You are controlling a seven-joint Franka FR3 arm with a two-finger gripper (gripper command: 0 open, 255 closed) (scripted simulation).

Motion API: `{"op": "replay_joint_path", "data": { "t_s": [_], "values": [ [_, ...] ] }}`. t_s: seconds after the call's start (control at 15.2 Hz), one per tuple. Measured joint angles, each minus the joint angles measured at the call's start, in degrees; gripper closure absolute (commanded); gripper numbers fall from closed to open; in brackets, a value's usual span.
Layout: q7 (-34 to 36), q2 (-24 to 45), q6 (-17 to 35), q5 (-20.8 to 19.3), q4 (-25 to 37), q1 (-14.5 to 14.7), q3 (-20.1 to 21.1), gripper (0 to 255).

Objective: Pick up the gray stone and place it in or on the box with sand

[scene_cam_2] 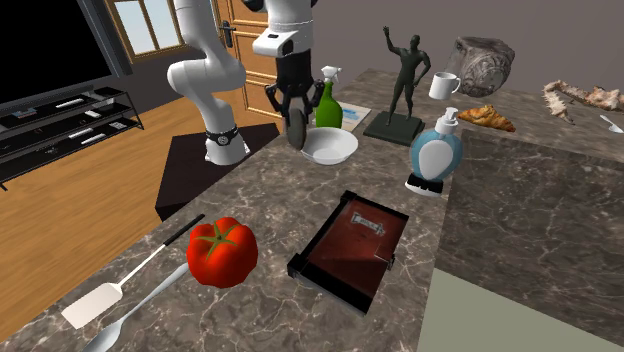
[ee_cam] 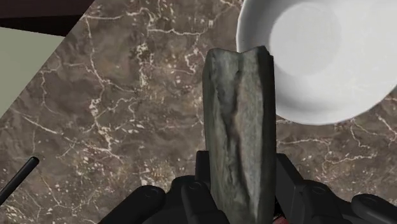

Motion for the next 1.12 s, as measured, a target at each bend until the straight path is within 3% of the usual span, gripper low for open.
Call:
{"op": "replay_joint_path", "data": {
  "t_s": [0.53,0.86,1.12],
  "values": [
    [4.43,19.68,-2.47,-8.60,20.83,-2.00,2.08,255],
    [7.01,32.54,-5.84,-14.53,35.73,-0.38,2.12,255],
    [8.09,44.72,-12.14,-19.34,53.34,2.98,1.13,255]
  ]
}}
